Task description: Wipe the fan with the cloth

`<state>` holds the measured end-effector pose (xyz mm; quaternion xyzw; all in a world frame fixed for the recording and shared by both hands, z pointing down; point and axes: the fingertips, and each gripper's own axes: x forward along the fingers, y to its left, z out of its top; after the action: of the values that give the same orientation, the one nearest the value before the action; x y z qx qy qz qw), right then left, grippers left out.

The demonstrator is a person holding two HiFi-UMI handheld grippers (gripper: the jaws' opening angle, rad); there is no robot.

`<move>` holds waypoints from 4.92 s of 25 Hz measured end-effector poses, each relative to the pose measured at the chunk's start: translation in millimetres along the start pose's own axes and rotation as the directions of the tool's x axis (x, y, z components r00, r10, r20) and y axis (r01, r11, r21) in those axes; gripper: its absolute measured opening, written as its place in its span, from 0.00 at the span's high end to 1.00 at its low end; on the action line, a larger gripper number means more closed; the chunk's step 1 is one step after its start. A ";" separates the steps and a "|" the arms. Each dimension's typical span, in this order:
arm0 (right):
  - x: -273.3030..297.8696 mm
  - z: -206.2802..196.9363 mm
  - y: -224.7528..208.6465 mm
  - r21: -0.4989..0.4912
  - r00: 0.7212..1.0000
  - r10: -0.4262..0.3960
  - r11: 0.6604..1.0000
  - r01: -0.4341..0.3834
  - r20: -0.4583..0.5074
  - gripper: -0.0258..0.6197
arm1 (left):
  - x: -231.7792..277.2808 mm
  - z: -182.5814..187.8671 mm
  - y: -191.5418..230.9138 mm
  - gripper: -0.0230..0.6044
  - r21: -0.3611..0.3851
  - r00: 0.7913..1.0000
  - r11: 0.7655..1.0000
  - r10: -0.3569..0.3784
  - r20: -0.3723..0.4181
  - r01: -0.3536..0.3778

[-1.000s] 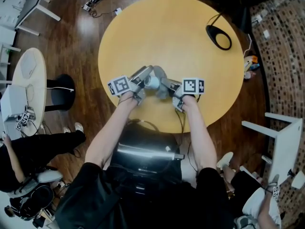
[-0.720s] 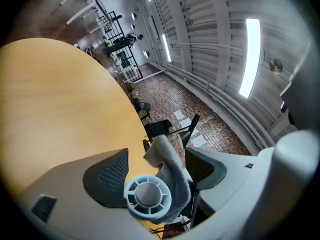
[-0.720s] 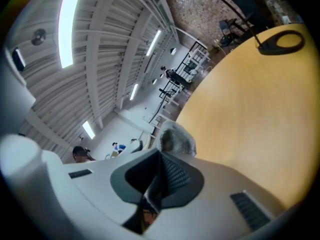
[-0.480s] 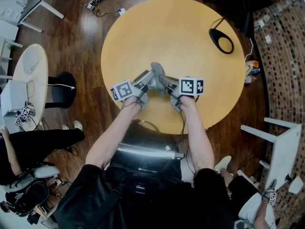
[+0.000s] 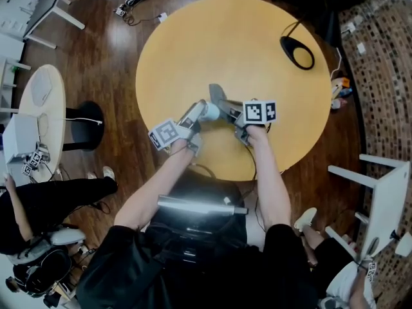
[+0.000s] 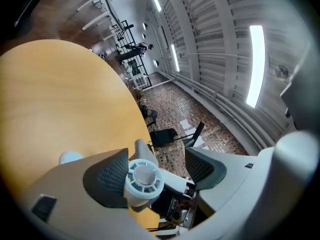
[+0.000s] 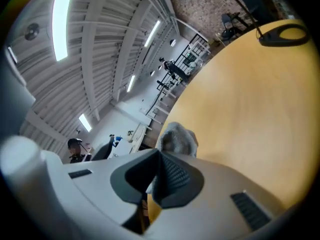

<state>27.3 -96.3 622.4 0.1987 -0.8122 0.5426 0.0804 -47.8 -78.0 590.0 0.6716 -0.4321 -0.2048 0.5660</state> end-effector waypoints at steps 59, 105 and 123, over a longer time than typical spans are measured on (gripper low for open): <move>48.5 -73.7 -1.7 0.458 0.736 -0.065 0.819 -0.347 0.674 0.92 | 74.8 5.6 -19.8 0.46 0.181 0.746 0.807 -0.402 -0.531 0.563; 67.8 -40.1 -79.2 -0.102 0.894 -0.320 0.947 0.303 -0.314 0.92 | 49.0 24.3 132.8 0.53 -0.508 0.986 0.859 0.026 0.163 0.061; 42.1 43.5 17.5 -0.339 0.897 0.149 0.890 -0.305 -0.416 0.92 | 16.3 48.6 64.4 0.53 -0.468 0.964 0.850 -0.152 0.218 0.241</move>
<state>-14.4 -140.1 604.8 -0.0285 -0.8915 0.4009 0.2089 -98.5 -118.7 640.4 0.5263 -0.3422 -0.4221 0.6539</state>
